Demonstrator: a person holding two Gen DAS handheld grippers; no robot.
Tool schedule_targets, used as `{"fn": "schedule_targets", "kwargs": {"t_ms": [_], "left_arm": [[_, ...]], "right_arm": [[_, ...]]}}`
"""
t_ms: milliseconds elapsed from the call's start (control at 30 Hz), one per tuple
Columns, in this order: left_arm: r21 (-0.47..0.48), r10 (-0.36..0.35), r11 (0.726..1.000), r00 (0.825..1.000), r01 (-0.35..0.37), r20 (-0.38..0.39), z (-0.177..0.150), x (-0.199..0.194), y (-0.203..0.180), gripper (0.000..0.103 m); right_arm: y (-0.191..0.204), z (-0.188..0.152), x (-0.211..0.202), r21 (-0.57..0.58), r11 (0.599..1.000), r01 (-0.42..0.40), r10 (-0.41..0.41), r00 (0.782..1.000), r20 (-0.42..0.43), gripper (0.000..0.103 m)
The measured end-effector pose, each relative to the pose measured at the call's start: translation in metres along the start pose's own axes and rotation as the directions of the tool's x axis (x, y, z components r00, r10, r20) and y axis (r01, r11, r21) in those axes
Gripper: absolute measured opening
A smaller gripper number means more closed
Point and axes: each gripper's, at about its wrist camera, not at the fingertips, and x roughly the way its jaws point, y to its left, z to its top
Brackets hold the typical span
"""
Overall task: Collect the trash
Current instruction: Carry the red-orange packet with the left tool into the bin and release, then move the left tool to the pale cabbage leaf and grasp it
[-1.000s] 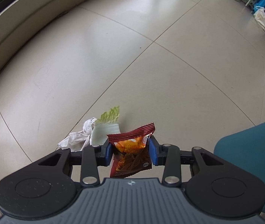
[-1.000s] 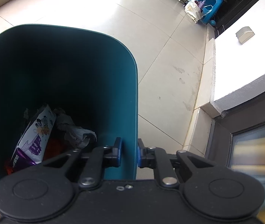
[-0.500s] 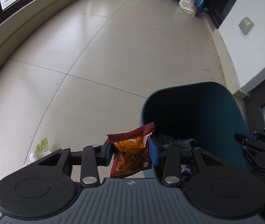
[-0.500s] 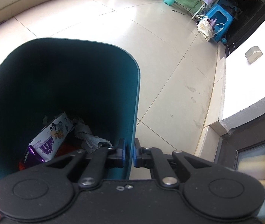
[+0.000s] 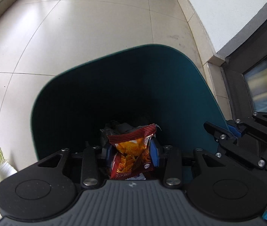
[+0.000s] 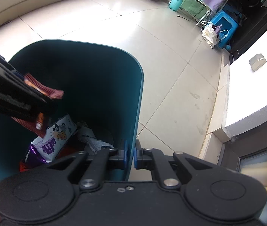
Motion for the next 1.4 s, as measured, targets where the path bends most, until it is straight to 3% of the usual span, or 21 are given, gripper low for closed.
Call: {"fn": "schedule_targets", "kwargs": {"t_ms": [233, 400, 600, 767, 867, 1300, 1400], "left_arm": [[-0.011, 0.017, 1.0, 0.996, -0.018, -0.083, 0.002, 0.05, -0.004, 0.037], [0.009, 0.039, 0.999, 0.989, -0.039, -0.141, -0.006, 0.071, -0.006, 0.038], [-0.004, 0.007, 1.0, 0.987, -0.008, -0.158, -0.011, 0.076, -0.001, 0.04], [0.004, -0.035, 0.999, 0.992, 0.036, -0.124, -0.014, 0.063, -0.003, 0.044], [0.023, -0.024, 0.999, 0.996, 0.025, -0.084, -0.013, 0.05, -0.004, 0.057], [0.025, -0.015, 1.0, 0.995, 0.013, 0.099, -0.029, -0.053, 0.03, 0.058], [0.006, 0.025, 1.0, 0.988, -0.026, 0.149, -0.035, -0.078, 0.048, 0.058]], "right_arm": [[0.0, -0.001, -0.001, 0.0, 1.0, -0.006, 0.006, 1.0, 0.008, 0.005], [-0.001, -0.003, 0.0, 0.003, 1.0, -0.005, 0.005, 1.0, 0.007, 0.005], [0.0, -0.001, 0.001, 0.0, 1.0, -0.004, 0.004, 1.0, 0.003, 0.006], [-0.002, -0.001, 0.003, 0.01, 1.0, -0.008, 0.008, 1.0, -0.003, 0.006], [-0.002, -0.002, 0.003, 0.008, 1.0, -0.008, 0.008, 1.0, -0.007, 0.006], [-0.005, 0.003, 0.008, 0.017, 1.0, -0.008, 0.009, 1.0, -0.026, 0.006], [-0.007, 0.004, 0.01, 0.022, 1.0, -0.008, 0.009, 1.0, -0.029, 0.007]]}}
